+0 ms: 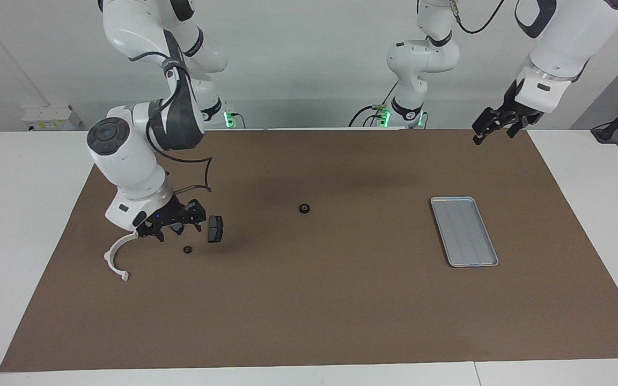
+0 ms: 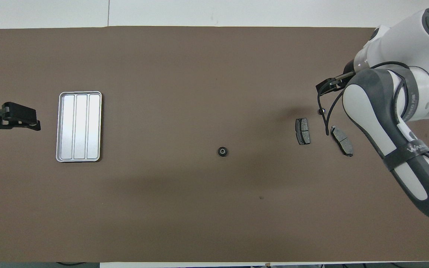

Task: Pick bearing gear from pile to tray
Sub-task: 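Return the right gripper to the gears while the left gripper moves out, then lower the left gripper onto the center bearing while the right gripper descends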

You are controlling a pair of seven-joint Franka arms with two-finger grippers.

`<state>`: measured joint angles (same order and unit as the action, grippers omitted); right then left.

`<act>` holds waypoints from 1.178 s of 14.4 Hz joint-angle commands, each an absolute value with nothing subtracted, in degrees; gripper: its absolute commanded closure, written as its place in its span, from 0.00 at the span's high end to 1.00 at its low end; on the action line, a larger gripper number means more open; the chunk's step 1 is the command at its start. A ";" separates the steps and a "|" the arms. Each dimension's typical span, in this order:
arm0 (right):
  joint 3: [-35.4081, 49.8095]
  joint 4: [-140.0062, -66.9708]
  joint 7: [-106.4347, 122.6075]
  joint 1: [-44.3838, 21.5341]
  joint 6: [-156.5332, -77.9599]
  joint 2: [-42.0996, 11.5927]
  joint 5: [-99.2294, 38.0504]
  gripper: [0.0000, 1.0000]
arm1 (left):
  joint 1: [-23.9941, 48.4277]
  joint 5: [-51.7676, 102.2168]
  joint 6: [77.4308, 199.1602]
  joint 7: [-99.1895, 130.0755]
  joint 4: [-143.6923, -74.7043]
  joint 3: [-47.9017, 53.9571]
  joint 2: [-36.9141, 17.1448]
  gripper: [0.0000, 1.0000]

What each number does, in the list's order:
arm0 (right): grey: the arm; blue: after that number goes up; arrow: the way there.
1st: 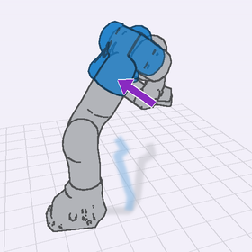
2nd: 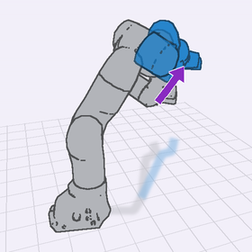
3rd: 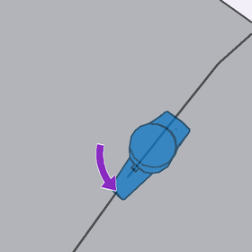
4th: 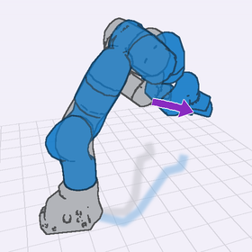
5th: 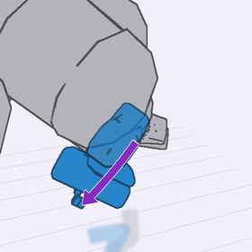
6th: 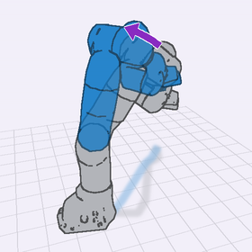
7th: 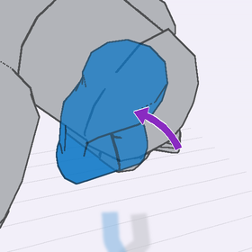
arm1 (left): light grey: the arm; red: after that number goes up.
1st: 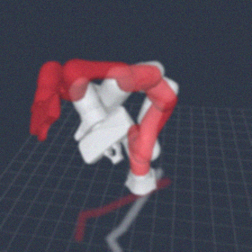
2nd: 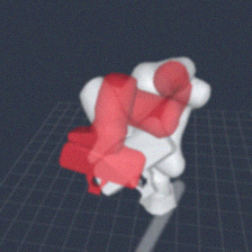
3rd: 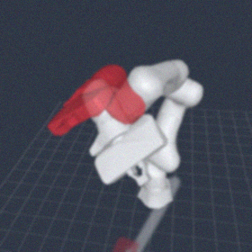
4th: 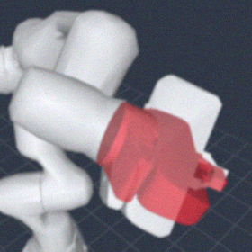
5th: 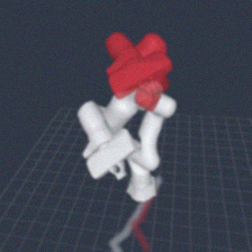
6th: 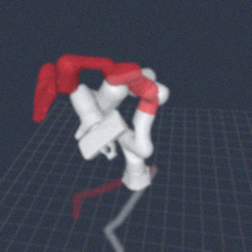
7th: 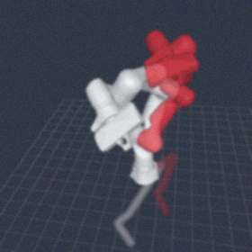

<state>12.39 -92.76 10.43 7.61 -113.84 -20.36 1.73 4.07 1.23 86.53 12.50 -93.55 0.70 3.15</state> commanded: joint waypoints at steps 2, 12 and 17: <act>13.10 -97.46 13.62 9.67 -118.04 -20.30 3.60 0.92 | 5.54 1.58 92.17 17.03 -100.27 1.05 6.85 1.00; 13.10 -103.00 13.89 9.84 -124.10 -22.32 4.31 0.92 | 22.56 3.43 107.04 46.56 -103.10 1.76 -2.96 1.00; 13.10 -105.12 13.97 10.02 -125.68 -22.32 4.92 0.92 | 32.50 3.34 115.04 54.29 -98.56 1.67 -16.74 1.00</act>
